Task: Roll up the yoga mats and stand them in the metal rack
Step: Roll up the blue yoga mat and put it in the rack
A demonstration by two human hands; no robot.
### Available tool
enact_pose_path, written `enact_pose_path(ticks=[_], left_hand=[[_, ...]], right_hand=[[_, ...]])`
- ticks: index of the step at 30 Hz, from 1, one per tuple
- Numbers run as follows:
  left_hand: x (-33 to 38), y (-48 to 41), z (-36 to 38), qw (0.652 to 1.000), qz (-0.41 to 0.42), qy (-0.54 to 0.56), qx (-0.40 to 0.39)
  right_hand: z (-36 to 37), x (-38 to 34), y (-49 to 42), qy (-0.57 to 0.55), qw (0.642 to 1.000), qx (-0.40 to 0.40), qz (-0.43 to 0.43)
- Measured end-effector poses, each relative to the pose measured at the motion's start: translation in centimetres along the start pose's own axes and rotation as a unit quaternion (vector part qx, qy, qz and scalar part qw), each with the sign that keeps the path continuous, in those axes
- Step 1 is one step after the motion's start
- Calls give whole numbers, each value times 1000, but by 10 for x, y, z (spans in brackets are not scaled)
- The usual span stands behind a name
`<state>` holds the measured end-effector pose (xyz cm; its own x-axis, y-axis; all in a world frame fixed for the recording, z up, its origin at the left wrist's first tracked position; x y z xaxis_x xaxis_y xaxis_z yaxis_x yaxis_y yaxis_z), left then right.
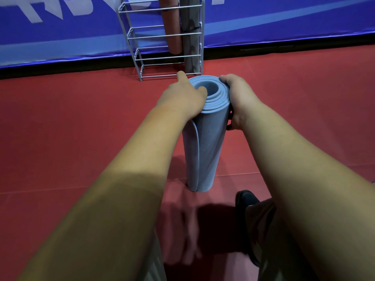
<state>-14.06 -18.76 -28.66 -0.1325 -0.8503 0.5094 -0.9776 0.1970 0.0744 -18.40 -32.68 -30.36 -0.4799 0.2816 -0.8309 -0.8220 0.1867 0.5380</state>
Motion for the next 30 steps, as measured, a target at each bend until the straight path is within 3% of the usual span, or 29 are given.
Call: enact_pose_path(ticks=[3, 8, 17, 22, 30], left_hand=[[-1, -1, -2, 1000, -27, -2, -7], [-5, -2, -7, 998, -45, 31, -15], [-8, -10, -8, 988, -76, 129, -45], [-15, -10, -9, 975, -70, 197, -71], [-21, -11, -5, 977, -30, 203, -65]], right_hand=[[3, 0, -3, 7, 999, 21, -33], [9, -4, -8, 122, 986, 93, -67], [15, -5, -13, 242, 941, 100, -212], [15, -7, -20, 234, 943, 104, -210], [12, -7, -26, 138, 967, 78, -200]])
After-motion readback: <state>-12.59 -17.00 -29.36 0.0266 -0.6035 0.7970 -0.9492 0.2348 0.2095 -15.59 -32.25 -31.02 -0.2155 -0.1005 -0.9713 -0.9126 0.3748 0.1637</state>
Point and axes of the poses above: each hand's wrist, its own y-axis away from the middle knuckle, its own z-axis out of the palm, x = y × z, the point moved 2 cm from there along -y, towards the middle knuckle, and after that the axes turned 5 degrees about z, right-handed, at the moved point
